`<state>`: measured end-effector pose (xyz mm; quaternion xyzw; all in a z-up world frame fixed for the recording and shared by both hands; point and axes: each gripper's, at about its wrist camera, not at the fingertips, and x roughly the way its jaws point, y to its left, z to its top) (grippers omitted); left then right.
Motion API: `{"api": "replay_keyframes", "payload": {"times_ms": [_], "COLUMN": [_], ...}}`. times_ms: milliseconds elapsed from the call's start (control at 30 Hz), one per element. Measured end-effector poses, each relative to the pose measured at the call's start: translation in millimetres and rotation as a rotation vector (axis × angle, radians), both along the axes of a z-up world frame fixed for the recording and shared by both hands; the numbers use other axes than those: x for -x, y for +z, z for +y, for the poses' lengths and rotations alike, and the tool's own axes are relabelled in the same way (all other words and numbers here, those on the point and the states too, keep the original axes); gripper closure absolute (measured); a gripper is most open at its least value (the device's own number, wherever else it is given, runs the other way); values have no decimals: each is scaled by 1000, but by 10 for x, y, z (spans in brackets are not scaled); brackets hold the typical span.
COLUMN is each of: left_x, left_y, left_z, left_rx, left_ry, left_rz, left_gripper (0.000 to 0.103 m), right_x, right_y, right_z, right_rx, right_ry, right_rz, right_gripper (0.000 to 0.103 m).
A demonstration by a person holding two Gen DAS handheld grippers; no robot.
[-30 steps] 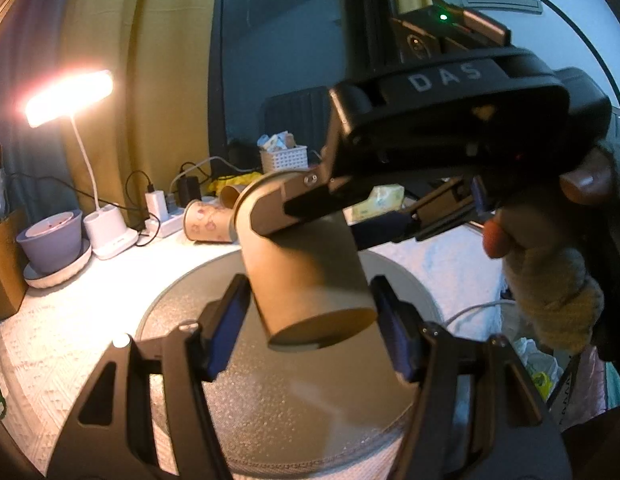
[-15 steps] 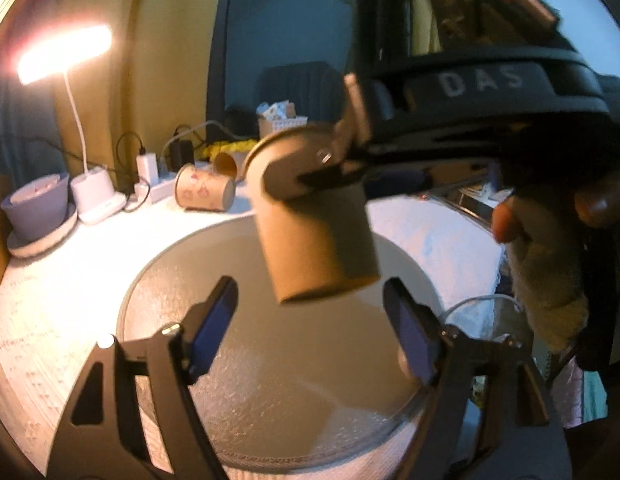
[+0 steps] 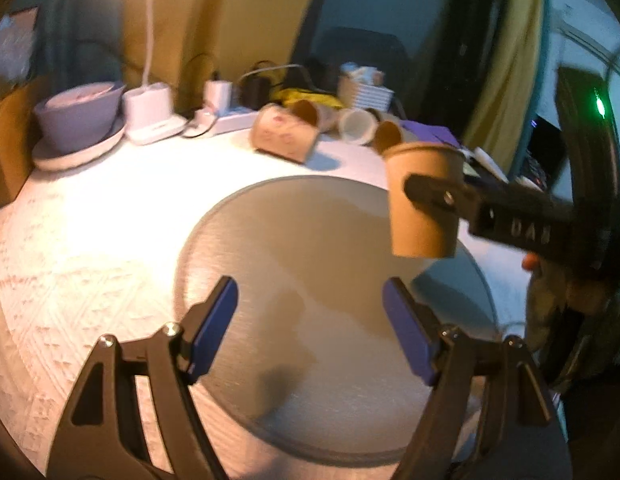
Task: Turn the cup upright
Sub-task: 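Lift the tan cup and rotate it upright with the right gripper, then carry the upright cup over the grey mat with the right gripper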
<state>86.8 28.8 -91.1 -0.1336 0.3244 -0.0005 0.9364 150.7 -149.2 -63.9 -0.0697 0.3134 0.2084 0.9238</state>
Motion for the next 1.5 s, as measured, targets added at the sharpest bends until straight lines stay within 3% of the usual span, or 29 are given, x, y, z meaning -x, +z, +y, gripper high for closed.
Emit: {"api": "replay_keyframes", "payload": {"times_ms": [267,500,833,1133,1267,1500], "left_x": [-161,-212,-142,-70,-51,-111], "left_y": [-62,-129,-74,-47,-30,-40], "left_z": [346,390,349,277,279,428], "left_rx": [61,87,104,96,103,129], "left_ry": [83,91,86,74,84,109], "left_rz": [39,55,42,35,23,25], "left_gripper": [27,27,27,27,27,27], "right_x": [-226,-132,22,253,235,-254], "right_y": [-124,-186,-337,-364,-259,-84], "right_z": [174,267,296,219,282,727], "right_rx": [56,108,169,155,165,348], "right_ry": [4,-26,-35,-35,24,257], "right_rz": [-49,-118,-95,-102,-87,7], "right_gripper": [33,33,33,35,35,35]}}
